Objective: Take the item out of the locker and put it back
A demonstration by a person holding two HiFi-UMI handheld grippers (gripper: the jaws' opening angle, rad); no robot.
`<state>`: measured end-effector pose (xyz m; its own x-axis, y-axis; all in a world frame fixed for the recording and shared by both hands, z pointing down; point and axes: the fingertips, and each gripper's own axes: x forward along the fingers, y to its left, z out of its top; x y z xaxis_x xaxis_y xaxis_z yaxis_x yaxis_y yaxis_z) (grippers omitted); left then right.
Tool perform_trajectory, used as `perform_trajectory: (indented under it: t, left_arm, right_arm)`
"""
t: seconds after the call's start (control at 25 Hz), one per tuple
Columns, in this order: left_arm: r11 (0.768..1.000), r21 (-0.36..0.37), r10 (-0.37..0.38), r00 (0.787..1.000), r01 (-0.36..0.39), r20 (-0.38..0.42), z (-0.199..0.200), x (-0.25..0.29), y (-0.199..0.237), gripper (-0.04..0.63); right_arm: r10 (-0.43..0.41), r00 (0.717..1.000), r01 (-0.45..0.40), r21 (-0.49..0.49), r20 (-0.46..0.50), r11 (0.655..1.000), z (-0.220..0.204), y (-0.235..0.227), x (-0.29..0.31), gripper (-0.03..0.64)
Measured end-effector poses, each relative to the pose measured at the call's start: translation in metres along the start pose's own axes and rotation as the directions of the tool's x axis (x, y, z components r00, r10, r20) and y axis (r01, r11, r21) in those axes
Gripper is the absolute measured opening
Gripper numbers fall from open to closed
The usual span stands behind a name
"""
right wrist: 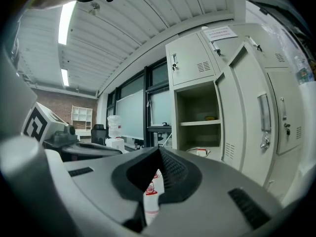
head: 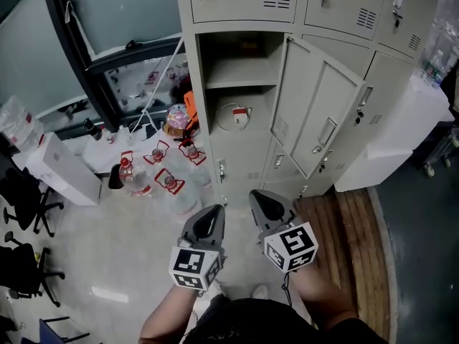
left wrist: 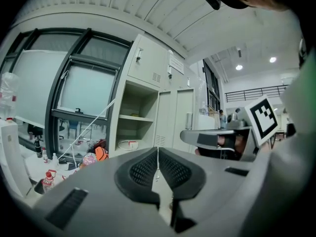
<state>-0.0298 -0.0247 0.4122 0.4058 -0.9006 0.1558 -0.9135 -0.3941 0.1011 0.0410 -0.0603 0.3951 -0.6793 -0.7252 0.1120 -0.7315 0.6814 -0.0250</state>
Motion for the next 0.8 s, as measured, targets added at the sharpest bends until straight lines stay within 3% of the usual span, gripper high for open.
perform_trajectory:
  t: [0.8]
  left_arm:
    - [0.992,0.019,-0.125,0.992,0.125,0.003,0.012,-0.003,0.099,0.011]
  right_arm:
    - [-0.122,0.992,0.122,-0.014,-0.018,0.992,0.007,0.039,0.091,0.0]
